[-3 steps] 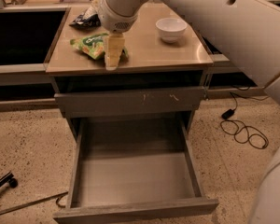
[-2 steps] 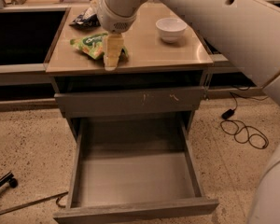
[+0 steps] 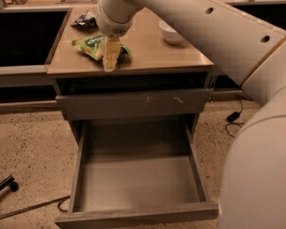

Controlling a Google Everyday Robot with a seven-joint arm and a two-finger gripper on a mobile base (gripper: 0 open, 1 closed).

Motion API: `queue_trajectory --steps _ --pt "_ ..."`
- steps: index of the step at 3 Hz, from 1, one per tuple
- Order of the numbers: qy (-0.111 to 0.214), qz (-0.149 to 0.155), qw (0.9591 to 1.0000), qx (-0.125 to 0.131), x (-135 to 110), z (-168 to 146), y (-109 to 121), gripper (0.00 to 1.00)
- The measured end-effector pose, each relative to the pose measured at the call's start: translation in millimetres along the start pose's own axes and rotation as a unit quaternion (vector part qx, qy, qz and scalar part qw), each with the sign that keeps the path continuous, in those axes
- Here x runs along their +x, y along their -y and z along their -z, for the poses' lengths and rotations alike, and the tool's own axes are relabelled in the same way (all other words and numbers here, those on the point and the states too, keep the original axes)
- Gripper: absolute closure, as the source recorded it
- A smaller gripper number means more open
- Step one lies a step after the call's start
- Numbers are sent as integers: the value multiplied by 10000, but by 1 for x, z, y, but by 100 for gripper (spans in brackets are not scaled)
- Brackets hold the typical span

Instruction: Place green rice chip bag into middle drawer

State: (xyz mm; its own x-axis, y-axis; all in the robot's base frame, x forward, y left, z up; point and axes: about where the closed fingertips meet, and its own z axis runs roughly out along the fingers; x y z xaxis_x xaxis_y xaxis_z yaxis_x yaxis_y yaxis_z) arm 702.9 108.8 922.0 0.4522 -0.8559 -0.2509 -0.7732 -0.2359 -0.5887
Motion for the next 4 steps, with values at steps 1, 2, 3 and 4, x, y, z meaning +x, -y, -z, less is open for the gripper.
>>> queue_trajectory --steps 1,2,3,4 --pt "-100 -8 9999 -78 22 -36 17 0" --pt "-251 -75 9994 -224 47 -66 30 0" --pt "-258 -136 9989 -373 62 -88 33 0" --pt "-256 -155 9989 -363 64 -89 35 18"
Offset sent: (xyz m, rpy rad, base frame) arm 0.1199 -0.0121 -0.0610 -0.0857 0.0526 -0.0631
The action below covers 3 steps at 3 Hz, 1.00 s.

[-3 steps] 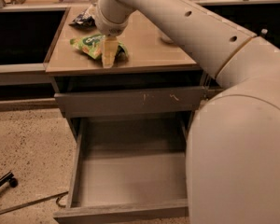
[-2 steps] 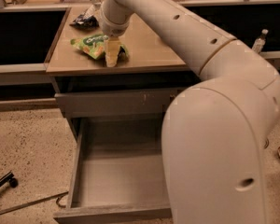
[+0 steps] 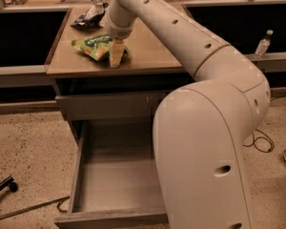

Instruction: Place green rice chip bag into middle drawer

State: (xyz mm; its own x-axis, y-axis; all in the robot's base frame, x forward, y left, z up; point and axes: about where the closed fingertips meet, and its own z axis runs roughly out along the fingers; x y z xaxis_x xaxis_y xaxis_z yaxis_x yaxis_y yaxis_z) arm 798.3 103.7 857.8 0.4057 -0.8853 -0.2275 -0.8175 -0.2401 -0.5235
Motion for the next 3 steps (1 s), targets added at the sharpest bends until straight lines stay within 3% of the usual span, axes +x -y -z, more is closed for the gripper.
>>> queue_trajectory --steps 2,3 --pt "1 0 10000 0 0 0 0 65" --pt "91 -61 9999 44 0 14 -11 88"
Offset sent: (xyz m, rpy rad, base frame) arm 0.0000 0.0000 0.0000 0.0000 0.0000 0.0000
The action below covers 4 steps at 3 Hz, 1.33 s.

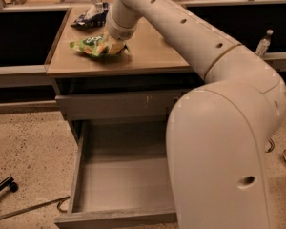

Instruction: Place green rice chip bag into middle drawer

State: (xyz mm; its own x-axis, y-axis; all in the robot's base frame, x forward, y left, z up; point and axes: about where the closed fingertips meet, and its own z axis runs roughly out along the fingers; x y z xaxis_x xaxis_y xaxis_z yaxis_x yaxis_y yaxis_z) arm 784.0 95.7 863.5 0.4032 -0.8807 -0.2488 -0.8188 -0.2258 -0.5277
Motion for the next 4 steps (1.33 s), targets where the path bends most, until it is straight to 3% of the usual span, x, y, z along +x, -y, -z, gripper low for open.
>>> queue_trajectory --steps 1,2,3,4 --pt "162 -324 9989 305 -6 44 -19 100" --pt "375 -500 9978 220 -14 74 -66 100" --pt "797 -627 9948 -40 -15 92 -125 100" --pt "798 -624 9948 -40 -15 92 -125 100"
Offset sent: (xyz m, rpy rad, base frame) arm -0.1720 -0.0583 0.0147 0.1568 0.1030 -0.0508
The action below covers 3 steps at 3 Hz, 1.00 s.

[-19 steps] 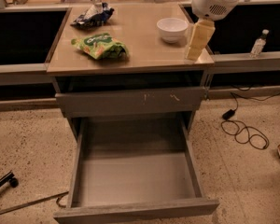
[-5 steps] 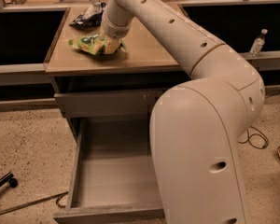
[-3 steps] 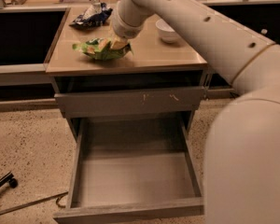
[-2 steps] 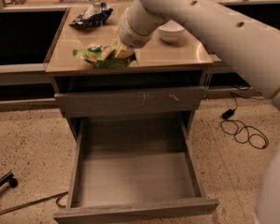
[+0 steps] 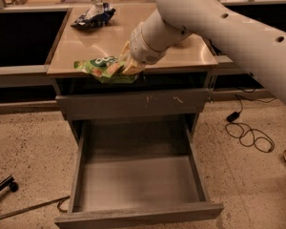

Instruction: Place green rice chip bag into middle drawer

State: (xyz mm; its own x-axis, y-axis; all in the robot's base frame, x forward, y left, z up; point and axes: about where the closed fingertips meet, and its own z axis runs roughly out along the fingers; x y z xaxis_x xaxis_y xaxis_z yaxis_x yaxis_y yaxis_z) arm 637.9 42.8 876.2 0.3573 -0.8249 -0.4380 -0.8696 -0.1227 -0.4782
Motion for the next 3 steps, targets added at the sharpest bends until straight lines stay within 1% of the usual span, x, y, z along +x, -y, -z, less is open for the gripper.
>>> queue_trajectory --steps 1,2,3 --pt "239 56 9995 211 -8 14 19 100" --pt "437 -288 9966 636 -26 60 16 100" --pt "532 -792 9935 623 -16 56 -38 100"
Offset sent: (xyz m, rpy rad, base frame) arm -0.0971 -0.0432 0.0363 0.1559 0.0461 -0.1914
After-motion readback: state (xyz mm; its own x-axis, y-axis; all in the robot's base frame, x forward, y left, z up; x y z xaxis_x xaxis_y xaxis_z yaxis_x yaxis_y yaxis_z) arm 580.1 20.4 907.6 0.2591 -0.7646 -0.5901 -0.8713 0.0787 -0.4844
